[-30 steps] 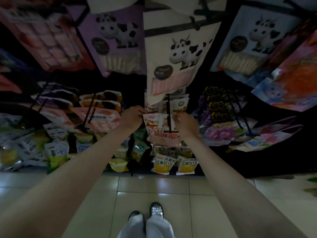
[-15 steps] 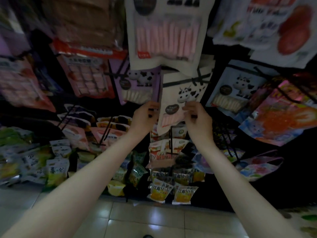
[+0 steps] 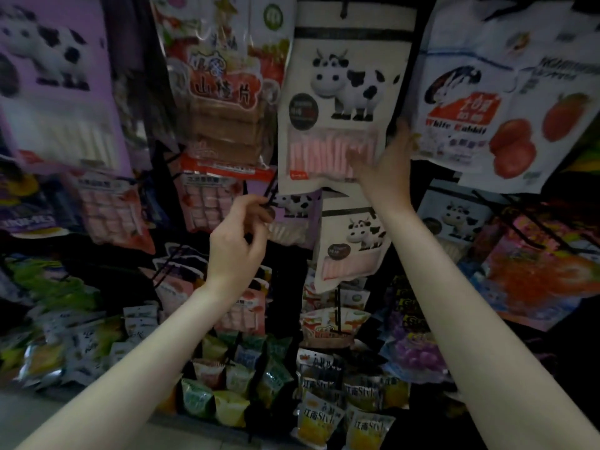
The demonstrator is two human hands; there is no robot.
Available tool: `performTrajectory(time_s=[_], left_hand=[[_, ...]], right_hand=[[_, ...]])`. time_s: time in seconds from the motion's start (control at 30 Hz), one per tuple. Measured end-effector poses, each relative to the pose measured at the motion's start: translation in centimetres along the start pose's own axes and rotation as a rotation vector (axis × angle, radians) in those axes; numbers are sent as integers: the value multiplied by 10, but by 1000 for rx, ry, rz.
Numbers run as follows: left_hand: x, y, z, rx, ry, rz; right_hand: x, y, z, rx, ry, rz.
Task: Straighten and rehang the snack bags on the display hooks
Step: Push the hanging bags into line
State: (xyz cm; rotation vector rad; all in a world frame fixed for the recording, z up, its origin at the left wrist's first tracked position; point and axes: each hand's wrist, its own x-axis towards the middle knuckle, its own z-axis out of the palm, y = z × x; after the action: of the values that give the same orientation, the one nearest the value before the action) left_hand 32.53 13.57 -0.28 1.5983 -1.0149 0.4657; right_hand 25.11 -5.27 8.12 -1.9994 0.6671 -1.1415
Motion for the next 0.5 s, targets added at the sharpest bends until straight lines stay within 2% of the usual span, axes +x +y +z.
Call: performTrajectory(time_s=[0.1, 0.2, 0.37, 0.5], left_hand=[[7, 7, -4, 132, -11, 143], [24, 12, -7, 213, -83, 123], [46, 21, -14, 66, -93, -25], [65, 34, -18, -162, -86, -171]], right_hand=[[11, -12, 5, 105, 22, 105], [13, -25, 2, 183, 53, 197], [-1, -58, -22, 100, -63, 197], [-17, -80, -66, 43, -192, 38]])
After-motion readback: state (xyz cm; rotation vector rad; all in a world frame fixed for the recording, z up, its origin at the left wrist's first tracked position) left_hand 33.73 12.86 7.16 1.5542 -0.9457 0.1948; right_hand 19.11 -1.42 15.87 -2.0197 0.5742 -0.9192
